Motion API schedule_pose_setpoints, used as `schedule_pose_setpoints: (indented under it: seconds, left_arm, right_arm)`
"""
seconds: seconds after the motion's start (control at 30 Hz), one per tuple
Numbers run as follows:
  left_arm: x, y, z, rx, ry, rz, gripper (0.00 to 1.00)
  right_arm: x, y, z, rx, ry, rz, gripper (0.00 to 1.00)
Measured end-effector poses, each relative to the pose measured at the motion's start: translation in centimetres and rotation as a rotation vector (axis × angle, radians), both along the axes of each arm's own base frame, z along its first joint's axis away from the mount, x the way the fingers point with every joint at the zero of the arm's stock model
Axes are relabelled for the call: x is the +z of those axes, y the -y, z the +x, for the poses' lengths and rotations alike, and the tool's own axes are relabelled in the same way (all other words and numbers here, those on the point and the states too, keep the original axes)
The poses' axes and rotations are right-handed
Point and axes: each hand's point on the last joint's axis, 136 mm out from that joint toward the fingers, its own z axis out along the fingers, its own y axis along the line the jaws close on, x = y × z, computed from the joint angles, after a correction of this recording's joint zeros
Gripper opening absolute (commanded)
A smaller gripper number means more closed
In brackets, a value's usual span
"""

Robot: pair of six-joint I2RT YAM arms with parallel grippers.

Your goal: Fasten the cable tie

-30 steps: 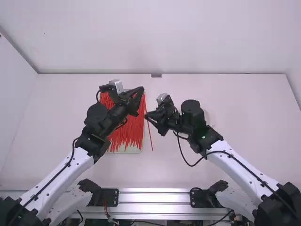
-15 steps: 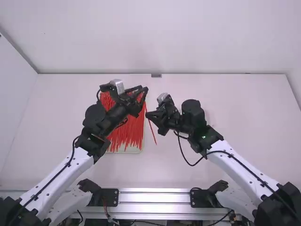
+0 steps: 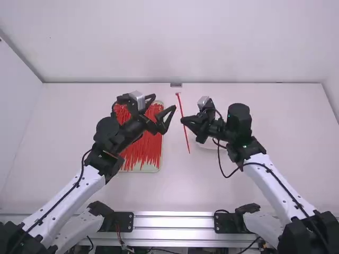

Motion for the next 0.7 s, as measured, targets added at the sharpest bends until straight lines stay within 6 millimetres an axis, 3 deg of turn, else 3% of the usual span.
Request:
schedule_pose_setpoints:
  seconds: [0.13, 0.33, 0.7]
  left_arm:
    - [0.0, 0.6, -0.6, -0.066, 0.013, 0.059, 0.99]
    - [1.5, 1.0, -1.2, -0.124, 0.041, 0.167, 0.99]
    - [4.7, -1.6, -0.8, -0.111, 0.113, 0.304, 0.99]
  right_arm:
    - [1.0, 1.5, 0.3, 0.025, 0.05, 0.027, 0.0]
    - [2.3, 3.3, 0.6, 0.041, 0.118, 0.055, 0.0]
    - [4.5, 3.6, 0.7, 0.065, 0.26, 0.077, 0.0]
